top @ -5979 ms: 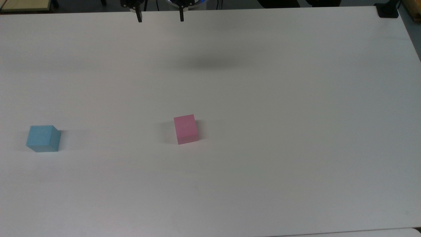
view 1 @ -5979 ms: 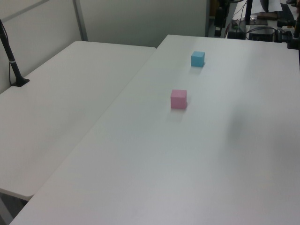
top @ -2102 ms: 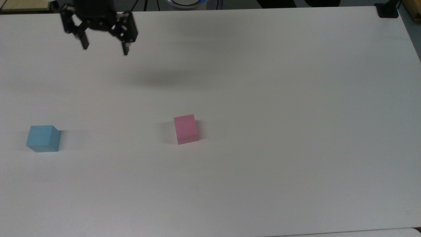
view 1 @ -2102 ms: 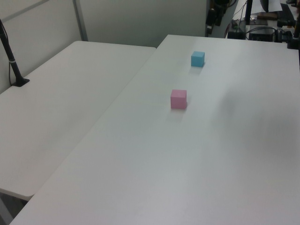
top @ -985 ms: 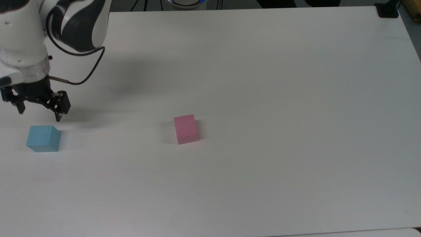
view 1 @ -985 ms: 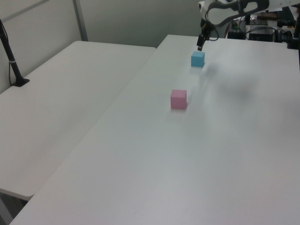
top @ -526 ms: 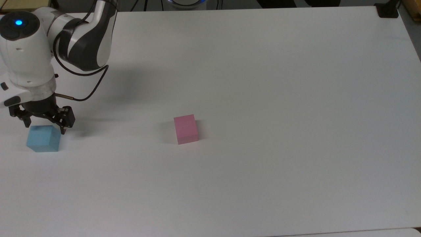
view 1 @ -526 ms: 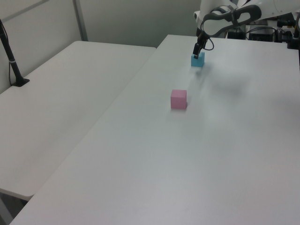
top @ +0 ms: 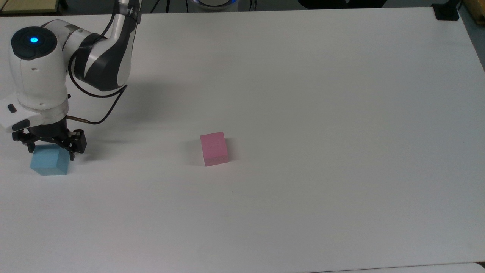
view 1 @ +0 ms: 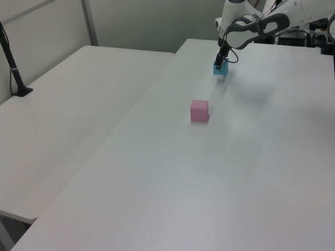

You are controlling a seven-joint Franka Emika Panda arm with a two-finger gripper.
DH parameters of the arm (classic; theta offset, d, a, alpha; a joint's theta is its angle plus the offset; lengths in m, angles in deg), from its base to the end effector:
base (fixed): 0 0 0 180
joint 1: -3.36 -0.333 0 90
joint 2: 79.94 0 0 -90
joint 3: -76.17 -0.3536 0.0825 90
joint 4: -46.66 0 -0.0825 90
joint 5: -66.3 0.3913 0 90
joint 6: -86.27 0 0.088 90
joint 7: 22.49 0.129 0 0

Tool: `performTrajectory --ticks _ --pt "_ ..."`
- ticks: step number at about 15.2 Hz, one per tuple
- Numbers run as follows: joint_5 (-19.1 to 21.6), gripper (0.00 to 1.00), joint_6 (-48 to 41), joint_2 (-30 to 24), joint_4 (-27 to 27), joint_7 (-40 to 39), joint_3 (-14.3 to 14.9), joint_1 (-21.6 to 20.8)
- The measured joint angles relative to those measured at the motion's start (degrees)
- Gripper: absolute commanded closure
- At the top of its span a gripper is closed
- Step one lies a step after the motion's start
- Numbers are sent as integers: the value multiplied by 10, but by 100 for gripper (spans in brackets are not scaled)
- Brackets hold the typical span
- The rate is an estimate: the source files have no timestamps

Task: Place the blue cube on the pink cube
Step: 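Close the gripper on the light-blue cube, then lift the light-blue cube and carry it above the pink cube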

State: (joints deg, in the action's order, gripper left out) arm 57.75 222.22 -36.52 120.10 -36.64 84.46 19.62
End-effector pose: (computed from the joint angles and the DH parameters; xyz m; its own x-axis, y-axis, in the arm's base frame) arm 0.7527 -0.3120 0.3417 0.9690 0.0042 0.2469 -0.0722 -0.9513 0.2998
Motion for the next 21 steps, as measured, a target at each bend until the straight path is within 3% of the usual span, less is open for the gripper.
performTrajectory --ticks 3,7,9,17,21 --pt "-1 0 8 6 0 0 5 1" --pt "-2 25 21 13 0 4 12 1" --pt "-2 48 21 13 0 19 12 1" --pt "-2 47 21 -1 -14 62 12 1" --pt "2 47 -49 -65 -14 70 2 -1"
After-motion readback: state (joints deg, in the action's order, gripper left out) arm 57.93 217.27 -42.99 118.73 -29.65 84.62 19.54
